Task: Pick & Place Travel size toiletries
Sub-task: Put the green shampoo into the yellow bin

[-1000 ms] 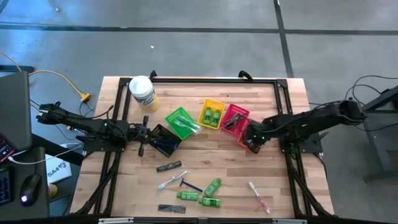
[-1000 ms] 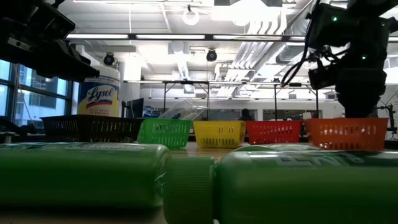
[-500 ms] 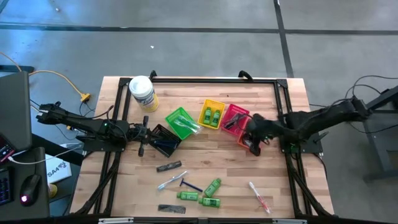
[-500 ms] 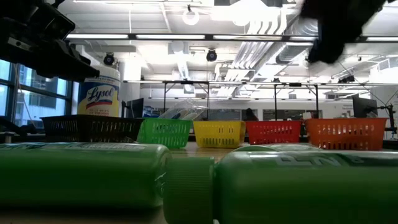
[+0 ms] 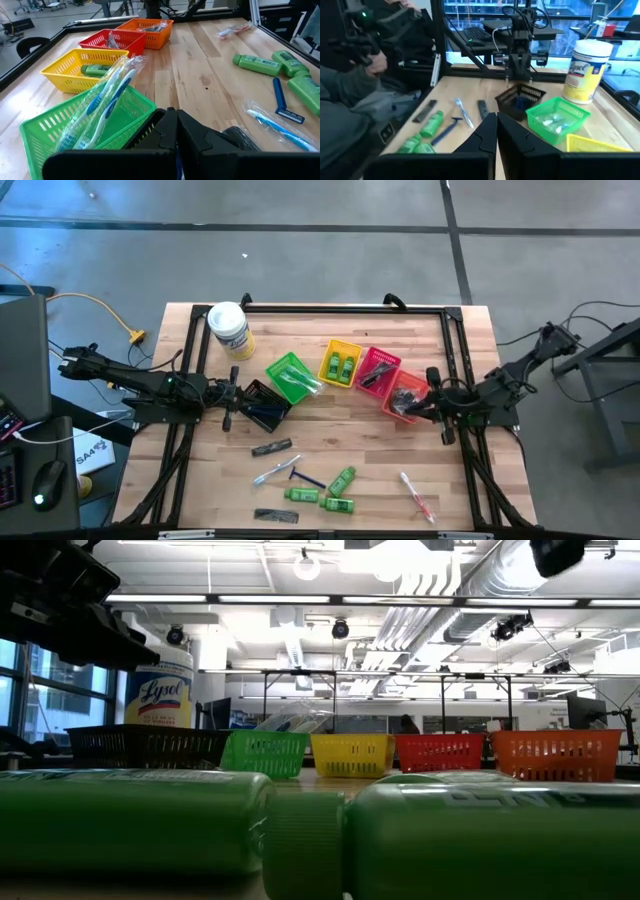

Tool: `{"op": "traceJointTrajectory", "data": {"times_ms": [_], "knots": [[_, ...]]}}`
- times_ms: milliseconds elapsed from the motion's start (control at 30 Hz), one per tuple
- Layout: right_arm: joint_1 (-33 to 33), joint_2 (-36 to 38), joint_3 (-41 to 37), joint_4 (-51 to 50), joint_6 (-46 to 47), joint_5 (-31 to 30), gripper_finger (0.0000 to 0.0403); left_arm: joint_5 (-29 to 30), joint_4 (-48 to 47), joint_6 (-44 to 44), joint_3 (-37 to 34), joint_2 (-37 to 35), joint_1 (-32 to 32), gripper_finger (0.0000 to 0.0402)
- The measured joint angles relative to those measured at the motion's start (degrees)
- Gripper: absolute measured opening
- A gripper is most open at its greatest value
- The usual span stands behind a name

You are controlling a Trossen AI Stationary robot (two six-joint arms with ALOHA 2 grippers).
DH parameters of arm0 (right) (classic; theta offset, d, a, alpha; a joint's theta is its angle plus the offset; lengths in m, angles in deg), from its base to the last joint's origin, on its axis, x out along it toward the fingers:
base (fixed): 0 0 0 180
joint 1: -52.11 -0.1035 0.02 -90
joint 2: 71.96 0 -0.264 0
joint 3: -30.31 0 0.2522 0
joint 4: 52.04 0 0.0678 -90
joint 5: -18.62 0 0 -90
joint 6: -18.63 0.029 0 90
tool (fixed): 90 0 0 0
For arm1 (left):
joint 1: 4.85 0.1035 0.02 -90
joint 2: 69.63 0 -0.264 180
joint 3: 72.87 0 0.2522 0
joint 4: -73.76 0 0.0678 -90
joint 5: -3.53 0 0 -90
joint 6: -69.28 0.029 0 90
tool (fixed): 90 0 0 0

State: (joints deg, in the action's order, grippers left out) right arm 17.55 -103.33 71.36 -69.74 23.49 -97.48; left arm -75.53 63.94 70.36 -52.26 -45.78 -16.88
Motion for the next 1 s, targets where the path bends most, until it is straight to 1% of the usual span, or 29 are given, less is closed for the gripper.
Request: {"op": "traceJointTrajectory", "data": {"times_ms": [67, 367, 667, 800, 900, 1000], "knots": [[-0.4, 1.7, -2.8, 1.4, -0.4, -0.9, 0.0004, 0.0, 0.0, 0.0, 0.0, 0.0, 0.0, 0.0000], [-0.5, 12.1, -13.4, 6.4, -1.7, -1.0, 0.0004, 0.0, 0.0, -0.1, 0.0, 0.0, 0.0, 0.0000], [-0.4, 20.3, -19.3, 6.3, -1.5, -1.1, 0.0004, 0.0, 0.0, -0.1, 0.0, 0.0, 0.0, 0.0000], [-0.4, 22.1, -20.8, 6.1, -0.9, -0.9, 0.0004, 0.0, -0.8, -0.1, 0.0, 0.0, 0.0, 0.0000], [-0.4, 22.2, -21.4, 6.0, -0.2, -0.7, 0.0004, 0.0, -1.1, -0.1, 0.0, 0.0, 0.0, 0.0000], [-0.2, 20.8, -21.4, 8.7, 1.2, 3.0, 0.0004, 0.0, -1.1, -0.1, 0.0, 0.0, 0.0, 0.0000]]}}
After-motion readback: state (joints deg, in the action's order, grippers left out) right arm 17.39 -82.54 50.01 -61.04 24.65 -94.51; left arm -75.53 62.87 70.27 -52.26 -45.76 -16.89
